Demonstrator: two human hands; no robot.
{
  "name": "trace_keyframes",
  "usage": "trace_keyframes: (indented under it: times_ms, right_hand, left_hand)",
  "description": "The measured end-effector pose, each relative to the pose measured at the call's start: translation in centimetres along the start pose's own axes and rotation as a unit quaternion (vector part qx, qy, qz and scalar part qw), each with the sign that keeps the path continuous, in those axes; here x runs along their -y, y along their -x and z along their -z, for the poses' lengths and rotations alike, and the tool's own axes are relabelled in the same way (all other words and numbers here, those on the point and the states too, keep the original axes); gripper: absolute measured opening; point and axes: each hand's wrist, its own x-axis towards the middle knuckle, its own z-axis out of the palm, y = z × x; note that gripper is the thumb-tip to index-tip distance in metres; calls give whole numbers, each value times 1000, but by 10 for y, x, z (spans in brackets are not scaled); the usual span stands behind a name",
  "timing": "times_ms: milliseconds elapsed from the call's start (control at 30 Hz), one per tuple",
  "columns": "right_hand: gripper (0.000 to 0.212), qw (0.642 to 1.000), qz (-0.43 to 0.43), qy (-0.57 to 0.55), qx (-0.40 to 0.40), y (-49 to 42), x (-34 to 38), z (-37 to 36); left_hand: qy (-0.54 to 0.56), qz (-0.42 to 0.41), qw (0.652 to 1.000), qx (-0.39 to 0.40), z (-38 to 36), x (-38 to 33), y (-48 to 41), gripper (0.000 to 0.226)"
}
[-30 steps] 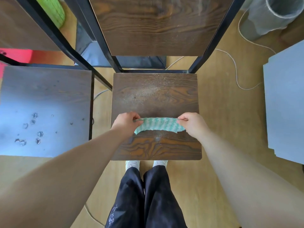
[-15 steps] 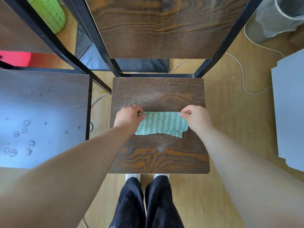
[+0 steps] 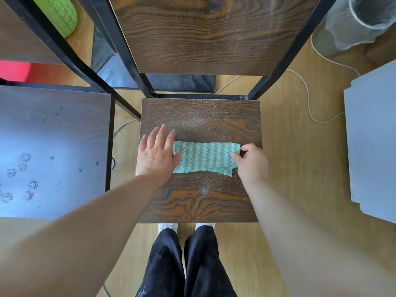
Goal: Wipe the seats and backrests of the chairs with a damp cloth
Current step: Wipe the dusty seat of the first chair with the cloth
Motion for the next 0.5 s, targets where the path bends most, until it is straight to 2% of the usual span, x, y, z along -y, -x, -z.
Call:
trace_keyframes:
  times_ms: [133,233,333,500]
  right_hand:
    - [37,998,-52,-17,-14,17,-6,-10]
    - [35,997,-58,-48,-25,21,-3,-16]
    - [32,997,-51,-51,-36,20,3,-21]
    - [22,999,-5,11,-39,19,10,-25]
  left_hand:
    - [-32,-4,999,9,-9,7,11,72]
    - [-48,-14,999,7,-13,10,16,73]
    - [-62,-19,998,4,-17,13,19,73]
    - [-73,-33,997,5,-20,15,21,73]
